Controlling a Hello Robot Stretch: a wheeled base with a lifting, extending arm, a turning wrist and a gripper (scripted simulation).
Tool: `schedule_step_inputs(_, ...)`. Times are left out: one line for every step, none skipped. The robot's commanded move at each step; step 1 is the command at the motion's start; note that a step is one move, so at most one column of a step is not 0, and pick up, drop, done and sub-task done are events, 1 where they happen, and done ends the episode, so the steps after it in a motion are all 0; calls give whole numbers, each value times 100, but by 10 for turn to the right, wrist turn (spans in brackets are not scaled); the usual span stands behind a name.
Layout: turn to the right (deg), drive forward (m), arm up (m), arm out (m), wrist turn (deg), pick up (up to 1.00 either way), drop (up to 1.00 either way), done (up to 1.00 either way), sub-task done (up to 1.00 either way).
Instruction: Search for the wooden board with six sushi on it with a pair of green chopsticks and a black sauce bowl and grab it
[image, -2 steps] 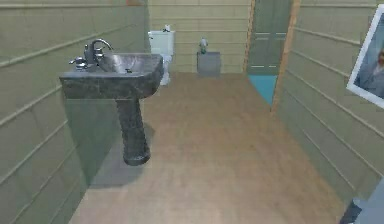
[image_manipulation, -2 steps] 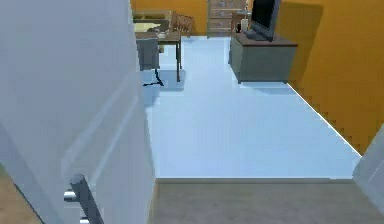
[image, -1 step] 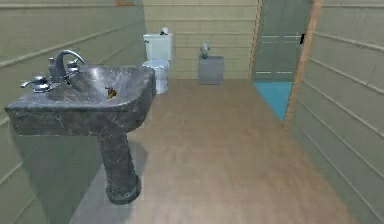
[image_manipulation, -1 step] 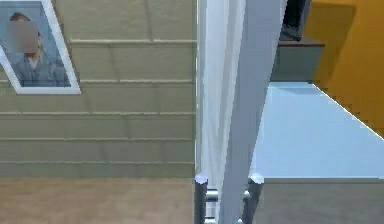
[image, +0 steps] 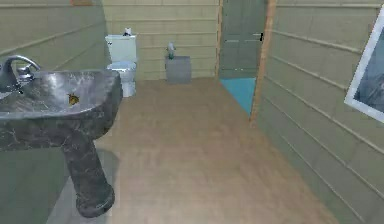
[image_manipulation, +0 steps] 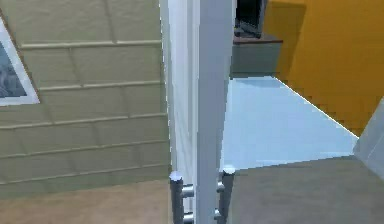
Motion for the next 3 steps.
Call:
schedule_step_inputs(0,65,0,0,0,0,0,0,0)
schedule_step_inputs(30,0,0,0,0,0,0,0,0)
schedule_step_inputs(0,100,0,0,0,0,0,0,0)
